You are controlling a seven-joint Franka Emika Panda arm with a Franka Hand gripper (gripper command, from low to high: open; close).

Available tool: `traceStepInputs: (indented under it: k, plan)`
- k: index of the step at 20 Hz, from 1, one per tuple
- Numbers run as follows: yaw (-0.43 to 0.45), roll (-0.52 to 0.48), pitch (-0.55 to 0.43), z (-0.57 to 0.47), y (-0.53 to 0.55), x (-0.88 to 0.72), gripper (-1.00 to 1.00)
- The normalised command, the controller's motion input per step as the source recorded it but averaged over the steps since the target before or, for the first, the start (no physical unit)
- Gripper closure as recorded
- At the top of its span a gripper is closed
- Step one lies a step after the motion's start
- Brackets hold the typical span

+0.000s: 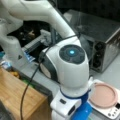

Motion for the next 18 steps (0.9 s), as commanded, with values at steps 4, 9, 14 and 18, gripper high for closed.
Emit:
traceStepInputs:
  k: [4, 9, 14, 18]
  plan:
    - [0.042, 0.032, 0.179, 0.02, -0.21, 0.41, -1.00]
    - [0.047, -0.003, 0.173, -0.01, -0.19, 0.36, -1.00]
    - [0.059, -0.042, 0.138, -0.04, -0.16, 0.31, -1.00]
    - [0.056, -0.066, 0.120, -0.02, -0.10, 0.28, -1.00]
